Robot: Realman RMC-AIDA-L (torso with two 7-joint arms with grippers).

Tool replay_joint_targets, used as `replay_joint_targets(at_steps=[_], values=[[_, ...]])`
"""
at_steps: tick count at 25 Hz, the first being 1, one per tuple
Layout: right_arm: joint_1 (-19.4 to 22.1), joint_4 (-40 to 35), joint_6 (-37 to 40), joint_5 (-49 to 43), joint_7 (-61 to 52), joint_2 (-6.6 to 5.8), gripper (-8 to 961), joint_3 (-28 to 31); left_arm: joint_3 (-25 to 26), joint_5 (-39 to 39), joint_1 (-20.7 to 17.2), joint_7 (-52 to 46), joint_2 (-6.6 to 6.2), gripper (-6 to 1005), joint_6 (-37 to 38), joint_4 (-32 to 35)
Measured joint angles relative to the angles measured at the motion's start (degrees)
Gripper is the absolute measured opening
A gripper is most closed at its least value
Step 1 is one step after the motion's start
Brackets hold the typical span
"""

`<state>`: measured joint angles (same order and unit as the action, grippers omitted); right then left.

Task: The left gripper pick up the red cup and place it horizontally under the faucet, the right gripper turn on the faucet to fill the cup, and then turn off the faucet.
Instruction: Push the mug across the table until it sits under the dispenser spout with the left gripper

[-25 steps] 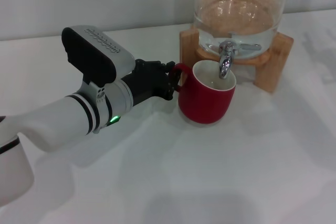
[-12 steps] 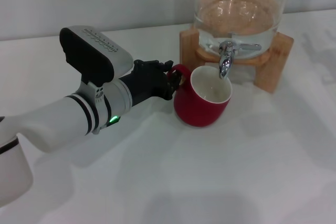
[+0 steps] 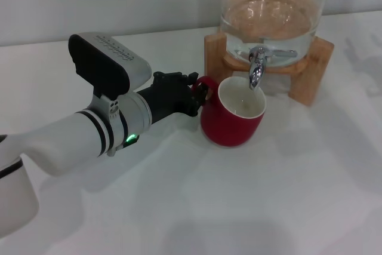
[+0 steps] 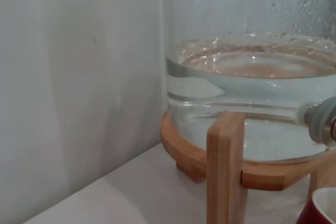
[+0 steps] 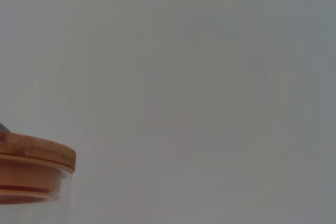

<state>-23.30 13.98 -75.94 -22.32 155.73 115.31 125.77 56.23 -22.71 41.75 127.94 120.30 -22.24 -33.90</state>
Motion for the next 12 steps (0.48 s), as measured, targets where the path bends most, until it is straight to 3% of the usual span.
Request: replay_joint_targets(at_steps=[12], values=[[0.03,-0.23,0.01,0.00,0.00,0.00,621,0.00,-3.60,-0.22,2.30,-5.49,-0.22,268,1.68,0.24]])
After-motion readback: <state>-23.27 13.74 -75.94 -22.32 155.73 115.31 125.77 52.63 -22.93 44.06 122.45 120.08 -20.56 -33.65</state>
